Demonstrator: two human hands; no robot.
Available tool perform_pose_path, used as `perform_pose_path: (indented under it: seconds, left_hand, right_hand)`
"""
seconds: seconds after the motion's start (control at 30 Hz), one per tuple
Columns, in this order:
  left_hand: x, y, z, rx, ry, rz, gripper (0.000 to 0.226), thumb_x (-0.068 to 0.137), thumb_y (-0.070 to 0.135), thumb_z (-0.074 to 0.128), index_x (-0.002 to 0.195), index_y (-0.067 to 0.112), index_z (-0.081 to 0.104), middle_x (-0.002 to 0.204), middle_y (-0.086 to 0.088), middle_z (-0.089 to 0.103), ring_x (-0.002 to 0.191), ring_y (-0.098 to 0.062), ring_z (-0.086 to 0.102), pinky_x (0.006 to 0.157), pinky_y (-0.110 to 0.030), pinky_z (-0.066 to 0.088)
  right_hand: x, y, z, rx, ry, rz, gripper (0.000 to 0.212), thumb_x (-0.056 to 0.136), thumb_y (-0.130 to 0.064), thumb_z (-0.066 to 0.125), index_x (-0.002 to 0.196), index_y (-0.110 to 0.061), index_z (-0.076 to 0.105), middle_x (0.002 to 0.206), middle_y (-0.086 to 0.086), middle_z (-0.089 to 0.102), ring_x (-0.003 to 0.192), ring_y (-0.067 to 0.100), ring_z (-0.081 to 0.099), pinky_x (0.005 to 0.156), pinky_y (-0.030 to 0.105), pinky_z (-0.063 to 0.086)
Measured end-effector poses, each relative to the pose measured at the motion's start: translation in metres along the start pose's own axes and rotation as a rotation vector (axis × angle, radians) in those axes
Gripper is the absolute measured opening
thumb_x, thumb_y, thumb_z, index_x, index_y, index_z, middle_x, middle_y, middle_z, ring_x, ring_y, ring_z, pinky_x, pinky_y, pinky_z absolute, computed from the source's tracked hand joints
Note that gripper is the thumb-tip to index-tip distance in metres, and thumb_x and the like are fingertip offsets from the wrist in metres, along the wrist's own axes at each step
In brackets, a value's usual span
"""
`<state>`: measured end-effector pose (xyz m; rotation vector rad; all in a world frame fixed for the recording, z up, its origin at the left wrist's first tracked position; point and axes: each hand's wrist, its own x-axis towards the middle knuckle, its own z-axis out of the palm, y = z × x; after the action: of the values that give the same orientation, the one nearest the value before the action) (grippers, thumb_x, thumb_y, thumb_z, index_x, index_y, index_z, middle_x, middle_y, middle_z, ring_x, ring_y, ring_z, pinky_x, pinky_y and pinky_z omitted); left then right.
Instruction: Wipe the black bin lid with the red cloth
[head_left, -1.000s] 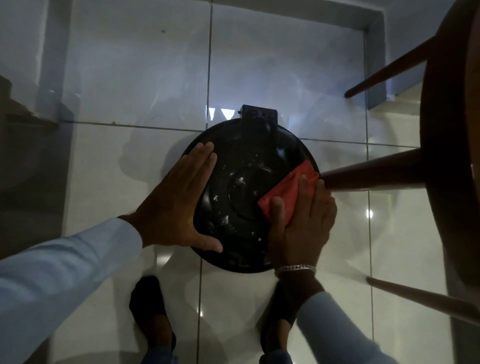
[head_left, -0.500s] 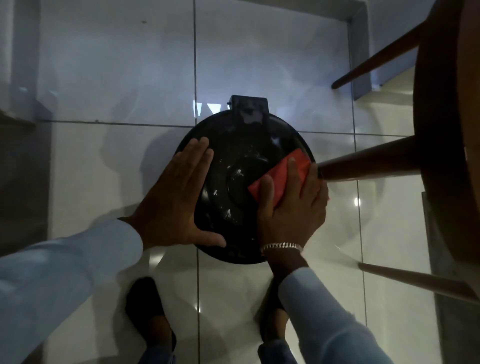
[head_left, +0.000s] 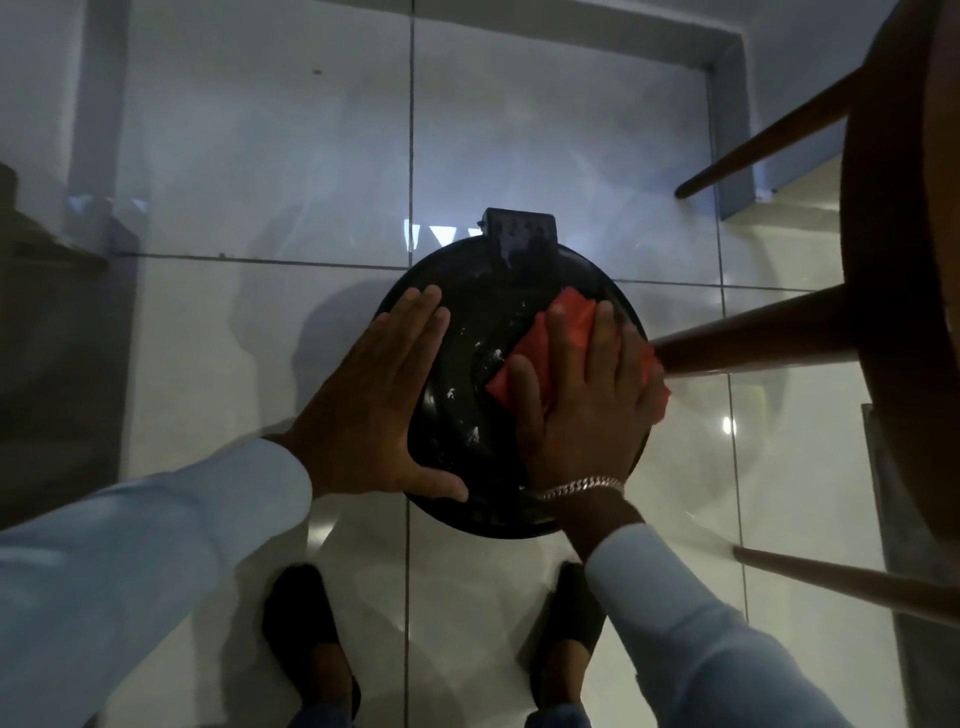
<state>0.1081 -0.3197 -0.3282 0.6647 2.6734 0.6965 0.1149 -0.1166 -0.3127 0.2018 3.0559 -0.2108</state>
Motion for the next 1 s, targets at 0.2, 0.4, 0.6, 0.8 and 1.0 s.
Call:
perform_pose_path:
  seconds: [0.2, 0.4, 0.6, 0.8, 1.0]
  left_hand:
    - [0.0, 0.0, -0.004, -0.015, -0.012, 0.004, 0.142, 0.055, 0.09, 0.057, 0.153, 0.01, -0.008, 0.164, -0.008, -0.012, 0.152, -0.023, -0.013, 0.123, -0.044, 0.004]
    - [0.001, -0.002, 0.001, 0.005, 0.007, -0.004, 0.144, 0.053, 0.094, 0.053, 0.153, 0.01, -0.006, 0.165, -0.008, -0.011, 0.152, -0.022, -0.012, 0.123, -0.033, -0.006]
    - [-0.001, 0.0, -0.001, 0.016, 0.001, 0.014, 0.145, 0.053, 0.093, 0.055, 0.152, 0.009, -0.008, 0.164, -0.008, -0.014, 0.151, -0.021, -0.014, 0.122, -0.038, -0.001]
    - [-0.004, 0.051, -0.012, -0.139, 0.123, 0.038, 0.132, 0.066, 0.084, 0.055, 0.152, 0.007, -0.01, 0.164, -0.009, -0.015, 0.151, -0.026, -0.013, 0.124, -0.043, -0.002]
    - [0.062, 0.108, 0.003, 0.136, 0.086, -0.092, 0.098, 0.08, 0.082, 0.021, 0.152, 0.024, -0.012, 0.165, -0.008, -0.005, 0.151, -0.034, -0.004, 0.119, -0.062, -0.001]
  right_hand:
    - [-0.02, 0.03, -0.007, 0.024, -0.036, -0.152, 0.055, 0.094, -0.047, 0.038, 0.145, -0.03, 0.029, 0.157, 0.007, 0.032, 0.147, 0.034, 0.023, 0.116, 0.058, 0.023]
    - [0.028, -0.02, -0.003, 0.056, -0.026, -0.123, 0.05, 0.097, -0.052, 0.031, 0.144, -0.033, 0.032, 0.158, 0.002, 0.032, 0.147, 0.032, 0.023, 0.119, 0.058, 0.016]
    - [-0.003, -0.005, -0.018, 0.355, -0.112, -0.342, 0.05, 0.093, -0.052, 0.037, 0.141, -0.041, 0.034, 0.158, -0.011, 0.027, 0.15, 0.022, 0.016, 0.121, 0.052, 0.004]
    - [0.051, 0.036, -0.043, 0.704, -0.075, -0.111, 0.049, 0.096, -0.029, 0.034, 0.144, -0.019, 0.035, 0.153, 0.007, 0.039, 0.144, 0.021, 0.033, 0.119, 0.048, 0.03]
    - [0.052, 0.048, -0.02, 0.805, -0.173, -0.043, 0.038, 0.099, -0.013, 0.037, 0.135, -0.009, 0.048, 0.143, 0.018, 0.051, 0.135, 0.034, 0.046, 0.112, 0.057, 0.035]
